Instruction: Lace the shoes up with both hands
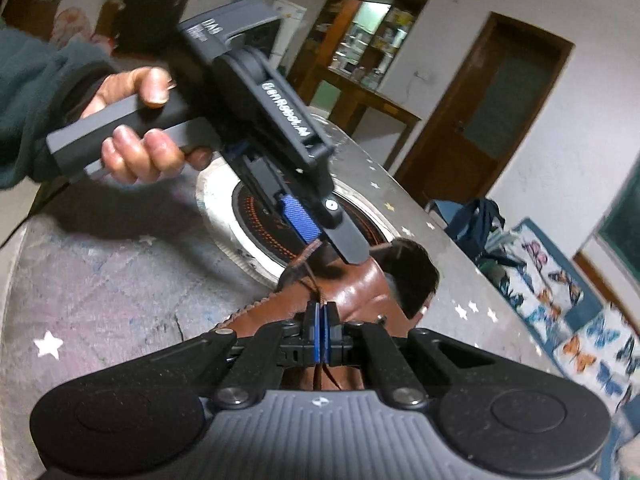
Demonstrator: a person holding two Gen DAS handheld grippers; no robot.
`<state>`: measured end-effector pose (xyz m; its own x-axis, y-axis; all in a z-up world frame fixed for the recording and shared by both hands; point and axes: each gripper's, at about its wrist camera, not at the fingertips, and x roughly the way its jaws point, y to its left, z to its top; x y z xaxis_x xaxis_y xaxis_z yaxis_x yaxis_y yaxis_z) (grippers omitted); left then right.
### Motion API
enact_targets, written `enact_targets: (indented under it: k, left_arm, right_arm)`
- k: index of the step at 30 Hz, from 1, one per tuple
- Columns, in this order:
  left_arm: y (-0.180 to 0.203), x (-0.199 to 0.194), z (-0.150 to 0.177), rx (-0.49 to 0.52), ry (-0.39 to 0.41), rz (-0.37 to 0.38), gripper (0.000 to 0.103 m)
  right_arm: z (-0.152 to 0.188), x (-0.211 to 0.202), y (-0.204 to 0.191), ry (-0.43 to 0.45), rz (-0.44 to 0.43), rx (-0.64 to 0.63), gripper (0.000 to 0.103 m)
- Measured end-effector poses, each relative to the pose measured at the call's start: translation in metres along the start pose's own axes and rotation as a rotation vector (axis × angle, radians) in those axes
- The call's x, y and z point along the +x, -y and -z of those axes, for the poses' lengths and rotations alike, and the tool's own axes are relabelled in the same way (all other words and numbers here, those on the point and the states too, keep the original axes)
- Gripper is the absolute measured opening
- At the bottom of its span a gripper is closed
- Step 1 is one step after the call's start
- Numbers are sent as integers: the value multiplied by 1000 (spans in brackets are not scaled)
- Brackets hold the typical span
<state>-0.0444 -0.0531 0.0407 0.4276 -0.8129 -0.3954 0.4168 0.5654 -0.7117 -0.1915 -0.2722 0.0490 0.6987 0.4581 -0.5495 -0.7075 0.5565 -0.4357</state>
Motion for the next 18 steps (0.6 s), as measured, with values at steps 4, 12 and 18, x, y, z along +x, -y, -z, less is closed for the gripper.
enact_targets:
  k: [4,12,18]
  left_arm:
    - [0,-1,0,1,0,-2,40]
    - [-7,-1,0,-6,2,36,40]
    - [-9,-2,0,-8,2,44,40]
  right_arm:
    - [-2,3,-5,-1,-2,-63,2]
    - [-1,3,-11,-12,11,-156,2]
    - [-1,3,-13,-13,13,-200,2]
